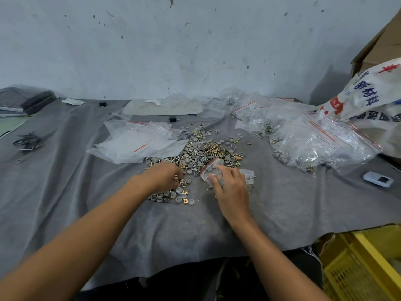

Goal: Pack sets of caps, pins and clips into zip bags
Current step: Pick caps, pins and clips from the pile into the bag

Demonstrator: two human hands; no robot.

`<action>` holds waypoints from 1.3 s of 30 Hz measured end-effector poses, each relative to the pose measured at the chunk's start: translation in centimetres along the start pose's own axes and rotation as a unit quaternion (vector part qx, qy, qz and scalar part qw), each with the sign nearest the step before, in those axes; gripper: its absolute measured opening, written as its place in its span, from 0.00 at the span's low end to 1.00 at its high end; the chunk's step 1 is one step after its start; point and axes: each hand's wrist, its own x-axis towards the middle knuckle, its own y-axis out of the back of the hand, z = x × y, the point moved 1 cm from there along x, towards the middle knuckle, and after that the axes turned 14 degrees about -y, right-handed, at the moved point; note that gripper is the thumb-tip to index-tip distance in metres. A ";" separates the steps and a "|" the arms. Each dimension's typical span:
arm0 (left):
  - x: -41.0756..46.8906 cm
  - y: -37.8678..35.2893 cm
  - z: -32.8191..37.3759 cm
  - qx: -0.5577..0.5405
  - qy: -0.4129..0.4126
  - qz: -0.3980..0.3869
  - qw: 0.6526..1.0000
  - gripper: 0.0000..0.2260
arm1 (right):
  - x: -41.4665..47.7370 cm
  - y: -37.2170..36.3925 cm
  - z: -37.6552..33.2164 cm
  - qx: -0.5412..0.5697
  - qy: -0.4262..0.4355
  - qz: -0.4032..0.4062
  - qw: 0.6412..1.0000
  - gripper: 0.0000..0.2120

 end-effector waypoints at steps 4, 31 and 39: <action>0.2 -0.4 -0.4 0.010 -0.005 0.018 1.000 0.15 | 0.1 -0.1 0.0 -0.004 -0.001 0.002 1.000 0.17; 0.1 0.5 -0.2 -0.122 0.031 0.096 0.987 0.07 | 0.0 0.0 0.0 -0.004 -0.004 -0.002 1.000 0.17; 1.5 1.9 2.7 -0.223 0.003 0.134 0.965 0.08 | 0.0 -0.2 0.0 0.004 0.001 0.004 1.000 0.17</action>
